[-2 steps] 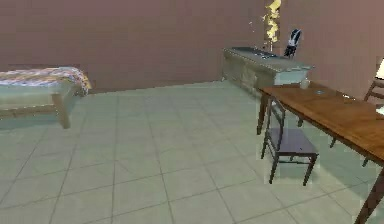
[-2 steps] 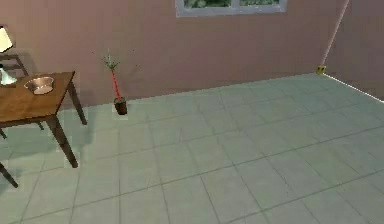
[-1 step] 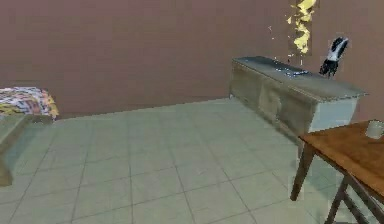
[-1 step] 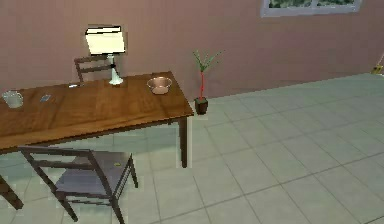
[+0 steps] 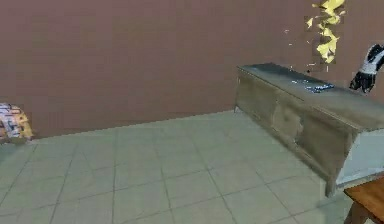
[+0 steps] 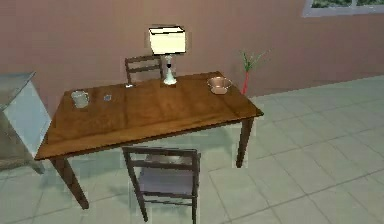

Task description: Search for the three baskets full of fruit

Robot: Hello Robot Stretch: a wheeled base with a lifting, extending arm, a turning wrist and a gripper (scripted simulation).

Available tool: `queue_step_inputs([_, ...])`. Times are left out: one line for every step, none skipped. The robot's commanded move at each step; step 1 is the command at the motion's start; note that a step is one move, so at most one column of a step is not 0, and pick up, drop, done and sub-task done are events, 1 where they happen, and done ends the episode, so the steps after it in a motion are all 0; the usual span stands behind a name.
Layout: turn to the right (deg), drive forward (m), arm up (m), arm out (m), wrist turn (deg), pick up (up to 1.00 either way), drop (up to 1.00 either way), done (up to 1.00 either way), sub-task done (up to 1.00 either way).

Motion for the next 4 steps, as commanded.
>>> queue_step_inputs([21.0, 0.00, 0.00, 0.00, 0.0, 0.00, 0.00, 0.00, 0.00])
queue_step_inputs([0.0, 1.00, 0.00, 0.00, 0.0, 0.00, 0.00, 0.00, 0.00])
queue_step_inputs([0.0, 0.30, 0.00, 0.00, 0.0, 0.00, 0.00, 0.00, 0.00])
queue_step_inputs([18.0, 0.00, 0.00, 0.00, 0.0, 0.00, 0.00, 0.00, 0.00])
